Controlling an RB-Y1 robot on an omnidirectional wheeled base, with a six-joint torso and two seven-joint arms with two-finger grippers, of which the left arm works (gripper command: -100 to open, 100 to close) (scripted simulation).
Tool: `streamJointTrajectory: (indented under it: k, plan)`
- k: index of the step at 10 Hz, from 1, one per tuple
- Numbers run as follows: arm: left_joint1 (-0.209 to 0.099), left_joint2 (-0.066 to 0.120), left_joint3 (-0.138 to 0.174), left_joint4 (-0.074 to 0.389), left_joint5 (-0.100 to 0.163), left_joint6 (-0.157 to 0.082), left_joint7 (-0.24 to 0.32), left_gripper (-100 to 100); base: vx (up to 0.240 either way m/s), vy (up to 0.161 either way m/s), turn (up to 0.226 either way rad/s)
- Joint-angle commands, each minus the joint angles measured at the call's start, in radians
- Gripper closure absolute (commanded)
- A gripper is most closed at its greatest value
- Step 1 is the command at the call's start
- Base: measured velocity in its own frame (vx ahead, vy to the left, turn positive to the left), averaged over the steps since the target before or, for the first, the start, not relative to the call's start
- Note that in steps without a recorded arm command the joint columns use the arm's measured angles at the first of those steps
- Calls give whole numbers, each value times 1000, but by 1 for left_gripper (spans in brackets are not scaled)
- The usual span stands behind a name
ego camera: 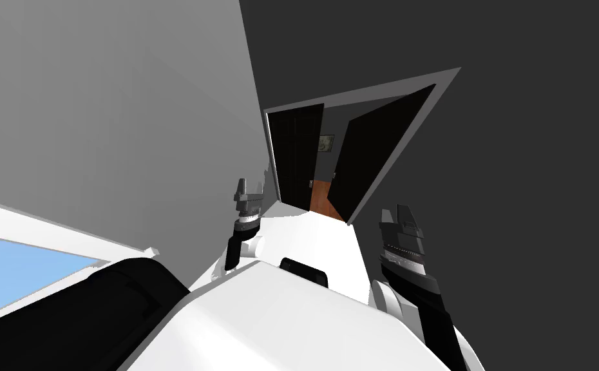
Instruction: Push the door open
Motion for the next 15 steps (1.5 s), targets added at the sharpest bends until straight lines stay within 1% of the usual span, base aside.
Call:
streamJointTrajectory:
  k: [1,5,6,8,15]
  plan:
    - [-12,10,-1,30,4,-4,-4,-100,116,-43,-35]
    - [-47,34,-2,118,15,-15,-15,-100,92,7,-30]
    - [-63,43,-3,158,20,-20,-21,-100,137,-9,-42]
    - [-80,52,-3,200,25,-25,-26,-100,109,0,-31]
    - [-155,84,-7,385,48,-49,-51,-100,92,-3,-35]
